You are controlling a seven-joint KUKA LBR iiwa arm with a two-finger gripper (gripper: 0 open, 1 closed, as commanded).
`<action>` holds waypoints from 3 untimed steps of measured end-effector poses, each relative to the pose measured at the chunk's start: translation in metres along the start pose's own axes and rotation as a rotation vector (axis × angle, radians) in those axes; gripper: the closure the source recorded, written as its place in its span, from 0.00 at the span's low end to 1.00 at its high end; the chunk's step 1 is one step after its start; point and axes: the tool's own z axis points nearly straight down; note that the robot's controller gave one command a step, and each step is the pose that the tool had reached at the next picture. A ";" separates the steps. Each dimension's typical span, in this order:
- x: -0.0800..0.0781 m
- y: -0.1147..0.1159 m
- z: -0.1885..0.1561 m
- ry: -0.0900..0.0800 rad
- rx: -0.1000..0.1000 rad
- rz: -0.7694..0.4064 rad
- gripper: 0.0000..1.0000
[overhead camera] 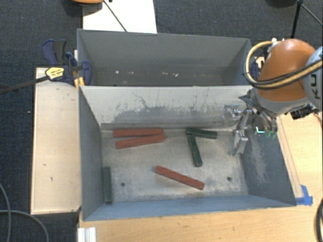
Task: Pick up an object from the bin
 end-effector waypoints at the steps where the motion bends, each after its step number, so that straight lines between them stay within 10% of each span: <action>1: -0.002 0.000 -0.005 -0.008 0.001 -0.002 0.00; 3: 0.022 0.041 0.071 -0.006 0.000 0.028 0.00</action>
Offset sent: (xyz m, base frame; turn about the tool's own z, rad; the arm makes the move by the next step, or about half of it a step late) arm -0.0296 0.0764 -0.0943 -0.1498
